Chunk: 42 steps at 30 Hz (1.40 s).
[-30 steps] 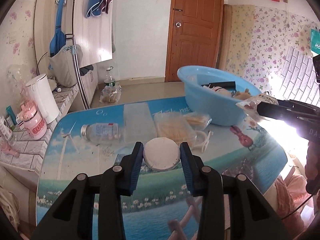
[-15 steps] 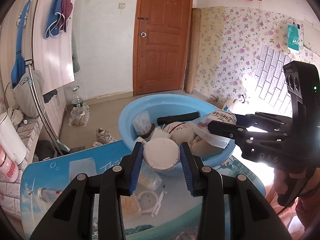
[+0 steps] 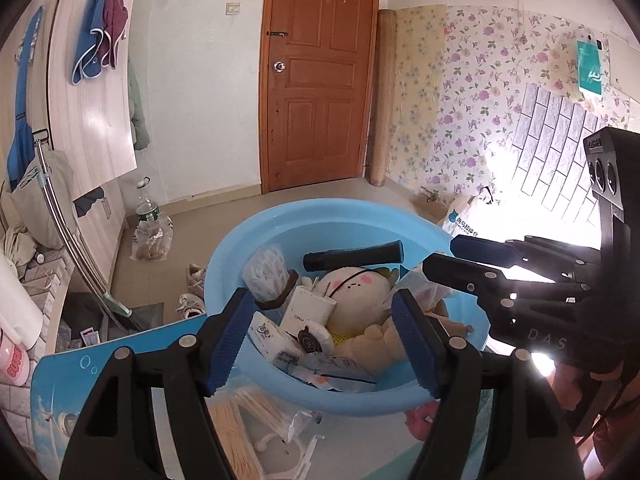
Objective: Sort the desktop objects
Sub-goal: 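Carry the lid and bag over the blue basin and open both tools, then grasp the glass bottle with the left tool while the right tool grasps the white plastic hook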
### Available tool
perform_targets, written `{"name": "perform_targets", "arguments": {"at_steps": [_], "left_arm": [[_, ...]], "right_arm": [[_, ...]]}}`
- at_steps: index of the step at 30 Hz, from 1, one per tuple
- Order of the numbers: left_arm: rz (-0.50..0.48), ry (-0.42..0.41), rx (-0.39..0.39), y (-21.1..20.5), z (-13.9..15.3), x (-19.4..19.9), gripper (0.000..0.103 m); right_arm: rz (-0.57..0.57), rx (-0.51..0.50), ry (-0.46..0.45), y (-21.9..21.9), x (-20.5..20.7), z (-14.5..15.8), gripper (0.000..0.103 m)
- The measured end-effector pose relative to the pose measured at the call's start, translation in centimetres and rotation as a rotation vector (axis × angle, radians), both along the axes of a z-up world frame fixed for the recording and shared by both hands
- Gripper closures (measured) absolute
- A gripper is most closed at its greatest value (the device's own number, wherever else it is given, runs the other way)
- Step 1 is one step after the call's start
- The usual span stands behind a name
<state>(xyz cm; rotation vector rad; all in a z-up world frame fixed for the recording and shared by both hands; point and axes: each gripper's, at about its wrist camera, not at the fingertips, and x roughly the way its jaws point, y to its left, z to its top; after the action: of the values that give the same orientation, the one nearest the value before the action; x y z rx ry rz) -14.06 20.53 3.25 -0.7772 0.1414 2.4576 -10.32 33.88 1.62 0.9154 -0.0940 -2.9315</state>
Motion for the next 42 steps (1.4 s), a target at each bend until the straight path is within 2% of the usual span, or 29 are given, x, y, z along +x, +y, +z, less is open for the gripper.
{"name": "perform_targets", "arguments": {"at_steps": [9, 12, 16, 21, 25, 29, 33, 35, 37, 39, 42], "left_arm": [[0.08, -0.003, 0.005, -4.0, 0.3, 0.7, 0.029], [0.151, -0.007, -0.001, -7.2, 0.0, 1.4, 0.026], [0.247, -0.03, -0.015, -11.8, -1.1, 2.5, 0.026], [0.344, -0.092, -0.024, -16.4, -3.1, 3.6, 0.025], [0.387, -0.135, -0.01, -18.8, -4.4, 4.0, 0.025], [0.39, -0.144, -0.029, -19.5, -5.3, 4.1, 0.025], [0.41, -0.14, -0.048, -20.3, -5.9, 3.3, 0.016], [0.425, -0.153, -0.048, -21.3, -6.4, 2.2, 0.016], [0.434, -0.191, -0.036, -22.3, -7.1, 0.9, 0.016], [0.44, -0.236, -0.041, -22.9, -7.9, -0.5, 0.016], [0.425, -0.249, -0.063, -23.1, -8.7, -1.7, 0.015]], "right_arm": [[0.048, 0.014, 0.054, -2.1, 1.5, 1.6, 0.063], [0.098, 0.015, 0.061, -3.7, 1.9, 2.0, 0.062], [0.168, -0.007, 0.078, -6.1, 3.0, 2.1, 0.05], [0.282, 0.011, 0.053, -10.0, 4.7, 1.2, 0.049], [0.344, 0.01, -0.006, -12.2, 5.6, -0.1, 0.049], [0.351, 0.019, -0.073, -13.2, 5.6, -1.7, 0.049], [0.355, 0.07, -0.132, -13.6, 5.1, -3.3, 0.049], [0.346, 0.111, -0.182, -13.9, 4.5, -4.4, 0.045], [0.348, 0.124, -0.226, -14.0, 4.0, -5.5, 0.033], [0.352, 0.122, -0.254, -13.9, 3.6, -6.4, 0.031], [0.348, 0.133, -0.274, -14.1, 3.1, -7.4, 0.028]]}}
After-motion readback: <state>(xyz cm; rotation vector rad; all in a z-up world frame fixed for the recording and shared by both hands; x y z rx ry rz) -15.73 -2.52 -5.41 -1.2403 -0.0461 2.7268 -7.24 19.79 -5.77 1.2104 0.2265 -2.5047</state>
